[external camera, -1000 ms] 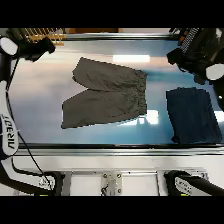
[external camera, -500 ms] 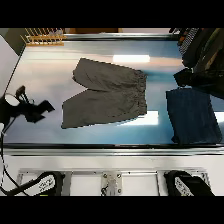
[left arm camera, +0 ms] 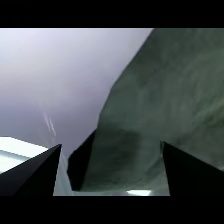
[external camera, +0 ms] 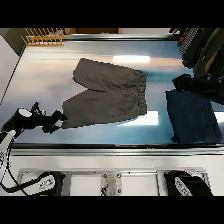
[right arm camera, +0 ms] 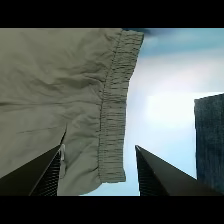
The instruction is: Fold the clothes and pants, and hang the long-sleeved shirts on hangers.
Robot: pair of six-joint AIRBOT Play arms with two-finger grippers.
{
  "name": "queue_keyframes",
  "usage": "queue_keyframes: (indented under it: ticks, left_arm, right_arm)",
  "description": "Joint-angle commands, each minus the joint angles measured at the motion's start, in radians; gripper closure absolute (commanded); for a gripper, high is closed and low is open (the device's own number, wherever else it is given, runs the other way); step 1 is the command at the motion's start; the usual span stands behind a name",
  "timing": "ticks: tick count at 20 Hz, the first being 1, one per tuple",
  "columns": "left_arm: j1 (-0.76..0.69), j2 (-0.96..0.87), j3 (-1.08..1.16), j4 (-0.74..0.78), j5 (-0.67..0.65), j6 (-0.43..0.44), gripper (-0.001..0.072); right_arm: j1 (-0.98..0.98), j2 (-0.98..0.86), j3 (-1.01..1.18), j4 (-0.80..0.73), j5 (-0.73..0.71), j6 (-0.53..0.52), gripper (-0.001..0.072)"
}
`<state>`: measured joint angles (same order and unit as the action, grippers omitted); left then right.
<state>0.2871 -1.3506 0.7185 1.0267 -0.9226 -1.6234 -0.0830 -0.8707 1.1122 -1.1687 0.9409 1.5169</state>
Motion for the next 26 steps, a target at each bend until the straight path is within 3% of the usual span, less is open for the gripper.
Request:
queue_keyframes:
  ticks: [1, 5, 6, 7, 8, 12, 16, 17, 18, 19, 21, 26]
  left_arm:
    - [-0.063, -0.037, 0.010, -0.017, -0.004, 0.010, 0.0007]
    - [-0.122, -0.076, 0.010, -0.027, -0.019, 0.010, 0.0011]
    - [-0.135, -0.079, 0.010, -0.028, -0.016, 0.010, 0.0189]
    - [-0.145, -0.079, 0.010, -0.027, -0.011, 0.011, 0.0480]
    - [-0.149, -0.075, 0.011, -0.028, -0.008, 0.011, 0.0688]
    - [-0.120, 0.007, 0.010, -0.024, -0.013, 0.013, 0.0699]
    - [-0.084, 0.127, 0.010, -0.024, -0.029, 0.049, 0.0700]
    - [-0.084, 0.153, 0.010, -0.026, -0.027, 0.050, 0.0699]
    - [-0.086, 0.173, 0.010, -0.025, -0.027, 0.050, 0.0700]
    - [-0.086, 0.195, 0.010, -0.025, -0.024, 0.050, 0.0700]
    - [-0.086, 0.226, 0.010, -0.025, -0.016, 0.050, 0.0699]
    - [-0.086, 0.245, 0.010, -0.025, -0.017, 0.050, 0.0700]
  right_arm:
    - [-0.001, 0.002, -0.001, 0.002, 0.003, 0.001, 0.0236]
    - [-0.001, 0.002, -0.001, 0.002, 0.003, 0.001, 0.0236]
    - [-0.001, 0.002, -0.001, 0.002, 0.003, 0.001, 0.0236]
    - [-0.001, 0.002, -0.001, 0.002, 0.003, 0.001, 0.0236]
    - [-0.001, 0.002, -0.001, 0.002, 0.003, 0.001, 0.0236]
    - [-0.003, -0.007, -0.001, -0.046, 0.032, 0.005, 0.0234]
    - [-0.003, -0.091, -0.080, -0.166, 0.160, 0.188, 0.0227]
    - [-0.003, -0.125, -0.132, -0.163, 0.156, 0.220, 0.0208]
    - [-0.001, -0.166, -0.186, -0.148, 0.139, 0.261, 0.0091]
    - [-0.001, -0.215, -0.238, -0.118, 0.106, 0.310, 0.0018]
    - [0.000, -0.313, -0.315, -0.014, -0.002, 0.369, 0.0018]
    - [0.121, -0.513, -0.344, 0.334, -0.291, 0.259, 0.0019]
